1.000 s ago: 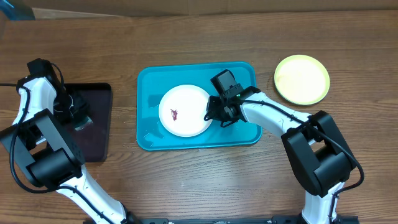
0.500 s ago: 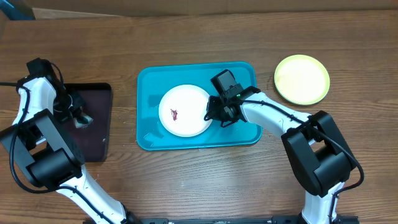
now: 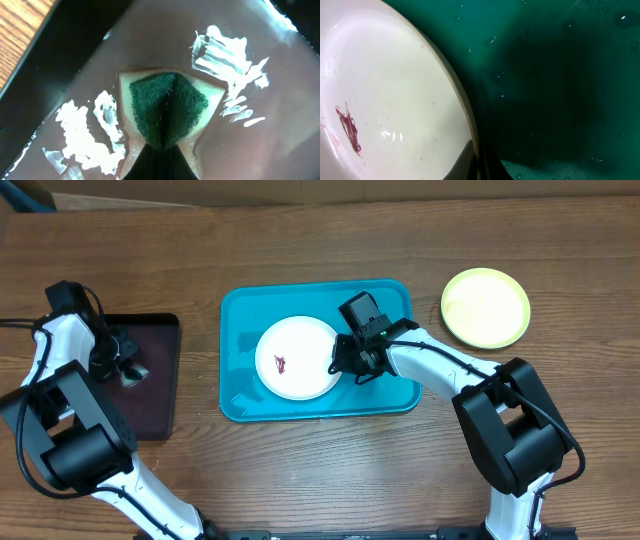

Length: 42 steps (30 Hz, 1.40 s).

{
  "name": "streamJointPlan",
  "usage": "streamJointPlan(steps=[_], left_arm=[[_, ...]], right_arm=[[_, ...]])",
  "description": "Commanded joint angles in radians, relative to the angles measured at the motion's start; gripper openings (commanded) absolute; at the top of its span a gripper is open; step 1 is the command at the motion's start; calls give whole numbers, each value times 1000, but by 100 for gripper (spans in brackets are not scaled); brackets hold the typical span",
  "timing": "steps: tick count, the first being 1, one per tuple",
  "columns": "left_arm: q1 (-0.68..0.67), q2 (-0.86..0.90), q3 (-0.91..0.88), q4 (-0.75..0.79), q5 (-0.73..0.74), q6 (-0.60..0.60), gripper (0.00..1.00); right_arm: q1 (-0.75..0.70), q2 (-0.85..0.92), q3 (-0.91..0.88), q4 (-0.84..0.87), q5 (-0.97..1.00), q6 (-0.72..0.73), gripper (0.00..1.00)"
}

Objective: Clean dirty plates on tray and stack at the side
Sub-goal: 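Dip the sponge into the black tray's water with the left gripper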

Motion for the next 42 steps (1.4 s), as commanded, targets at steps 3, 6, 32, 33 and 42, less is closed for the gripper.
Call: streamJointPlan(steps=[3, 6, 32, 33, 42], left_arm=[[3, 56, -74, 4, 13, 5, 4], [3, 56, -16, -57, 13, 5, 4], [1, 56, 74, -138, 148, 8, 4], [2, 56, 63, -129, 148, 9, 4], [5, 56, 135, -215, 151, 46, 4]], right_arm=[[0, 57, -27, -24, 71, -15, 4], [0, 57, -27, -24, 71, -15, 4], [0, 57, -27, -20, 71, -19, 4], [0, 57, -27, -20, 71, -19, 4], [0, 57, -27, -20, 71, -19, 4]])
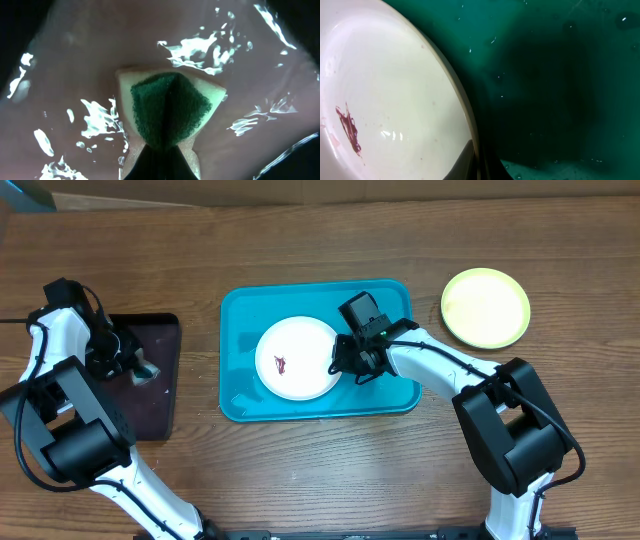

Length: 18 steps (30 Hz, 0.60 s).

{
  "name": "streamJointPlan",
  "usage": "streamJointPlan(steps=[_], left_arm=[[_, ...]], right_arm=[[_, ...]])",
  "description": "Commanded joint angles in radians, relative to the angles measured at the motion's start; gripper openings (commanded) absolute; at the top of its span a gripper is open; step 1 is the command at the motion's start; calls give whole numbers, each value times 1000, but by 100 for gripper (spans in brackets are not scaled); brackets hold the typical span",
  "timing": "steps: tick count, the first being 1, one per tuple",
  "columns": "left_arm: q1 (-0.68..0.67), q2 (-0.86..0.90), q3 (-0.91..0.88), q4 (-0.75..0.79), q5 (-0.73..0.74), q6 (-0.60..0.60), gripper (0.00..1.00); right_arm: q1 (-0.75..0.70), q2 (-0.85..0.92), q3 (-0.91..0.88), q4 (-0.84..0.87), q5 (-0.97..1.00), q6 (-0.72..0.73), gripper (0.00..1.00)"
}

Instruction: Clean dirty plates on tray and stack at the side

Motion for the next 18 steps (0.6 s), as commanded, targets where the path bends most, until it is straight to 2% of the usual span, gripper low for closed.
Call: streamJointPlan(steps=[1, 5, 10, 14, 18], left_arm=[[3, 12, 60, -75, 24, 26, 4], [4, 12, 210, -214, 36, 27, 4], [4, 12, 370, -338, 127, 30, 4], [6, 12, 399, -382, 159, 2, 4], [22, 12, 399, -431, 305, -2, 4]], right_arm=[[0, 57, -27, -21, 71, -12, 4], [0, 57, -27, -21, 71, -12, 4], [0, 57, -27, -21, 71, -12, 4], [0, 57, -27, -21, 71, -19, 4], [0, 57, -27, -21, 71, -19, 4]])
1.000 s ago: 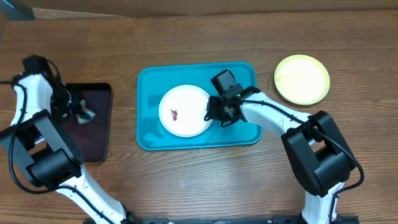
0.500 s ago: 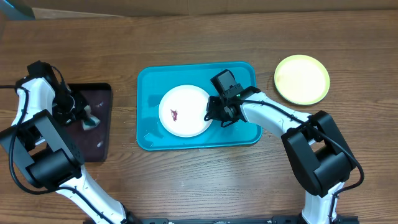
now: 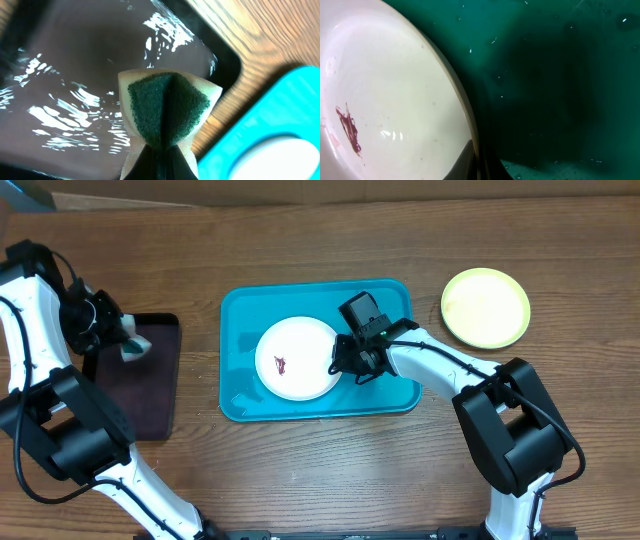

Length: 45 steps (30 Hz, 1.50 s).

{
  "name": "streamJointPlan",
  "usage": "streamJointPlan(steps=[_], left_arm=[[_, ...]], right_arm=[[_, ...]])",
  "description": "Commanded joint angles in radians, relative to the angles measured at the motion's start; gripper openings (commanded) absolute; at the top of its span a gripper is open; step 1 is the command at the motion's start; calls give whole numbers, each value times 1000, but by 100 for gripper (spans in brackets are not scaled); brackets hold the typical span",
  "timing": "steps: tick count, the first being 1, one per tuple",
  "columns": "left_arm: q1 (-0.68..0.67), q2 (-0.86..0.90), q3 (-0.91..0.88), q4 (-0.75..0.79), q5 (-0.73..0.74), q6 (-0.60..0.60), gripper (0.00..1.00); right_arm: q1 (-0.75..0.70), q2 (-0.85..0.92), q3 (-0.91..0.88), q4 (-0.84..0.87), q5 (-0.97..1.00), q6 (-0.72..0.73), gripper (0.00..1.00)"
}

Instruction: Clean dirty plates on tray and stack at the side

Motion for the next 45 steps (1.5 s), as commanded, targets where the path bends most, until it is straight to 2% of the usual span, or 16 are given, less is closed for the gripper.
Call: streamJointPlan(steps=[1, 10, 11, 14, 16, 23, 25, 31, 39, 45], left_arm=[[23, -1, 17, -26, 179, 2, 4], [137, -1, 17, -121, 372, 11, 4], [146, -1, 16, -118, 338, 23, 4], [151, -1, -16, -48, 88, -19, 4], [151, -1, -48, -45, 72, -47, 4], [164, -1, -76, -65, 624, -69, 4], [164, -1, -76, -69, 703, -79, 4], [183, -1, -76, -73, 726, -144, 4], [224, -1, -76, -111, 776, -302, 4], [255, -1, -76, -122, 913, -341, 4]], right_arm=[[0, 57, -27, -21, 70, -14, 4], [0, 57, -27, -27, 70, -14, 4], [0, 57, -27, -24, 70, -14, 4], [0, 57, -27, -8, 70, -14, 4], [0, 57, -27, -4, 70, -14, 4], [0, 57, -27, -24, 70, -14, 4], [0, 57, -27, -24, 70, -14, 4], [0, 57, -27, -23, 70, -14, 4], [0, 57, -27, -20, 70, -14, 4], [0, 57, -27, -20, 70, -14, 4]])
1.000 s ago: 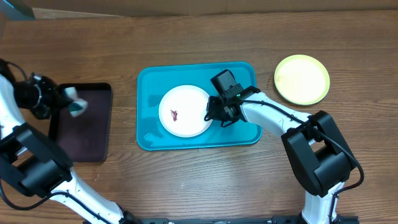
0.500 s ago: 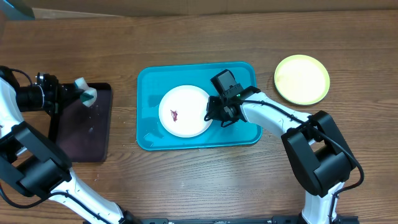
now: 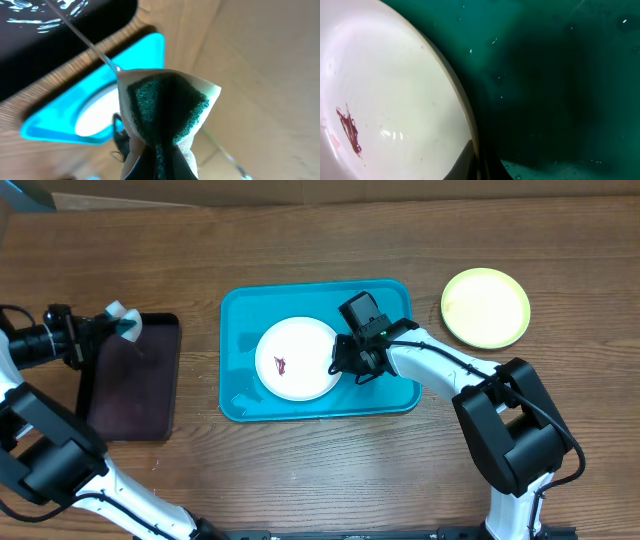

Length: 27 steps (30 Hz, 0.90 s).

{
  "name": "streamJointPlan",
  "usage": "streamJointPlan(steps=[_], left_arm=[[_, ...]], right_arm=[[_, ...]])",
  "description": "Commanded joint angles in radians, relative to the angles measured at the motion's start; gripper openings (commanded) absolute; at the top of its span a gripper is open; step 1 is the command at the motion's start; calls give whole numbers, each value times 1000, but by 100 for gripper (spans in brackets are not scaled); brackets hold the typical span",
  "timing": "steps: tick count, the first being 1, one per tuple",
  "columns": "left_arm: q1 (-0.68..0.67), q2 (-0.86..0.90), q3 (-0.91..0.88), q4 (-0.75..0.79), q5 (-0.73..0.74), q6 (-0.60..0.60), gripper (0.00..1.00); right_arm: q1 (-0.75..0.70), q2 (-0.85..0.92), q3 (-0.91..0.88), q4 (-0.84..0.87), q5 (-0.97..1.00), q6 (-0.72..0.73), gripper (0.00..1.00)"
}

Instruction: Clean dirty plates on tray and stack at the side

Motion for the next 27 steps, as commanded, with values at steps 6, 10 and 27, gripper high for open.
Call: streamJointPlan(steps=[6, 10, 27], left_arm=[[32, -2, 0, -13, 232, -46, 4], [35, -2, 0, -14, 230, -46, 4], [35, -2, 0, -14, 223, -46, 4]], right_arm=[[0, 57, -27, -21, 70, -11, 4], [0, 57, -27, -21, 70, -11, 4], [0, 57, -27, -20, 70, -11, 4]])
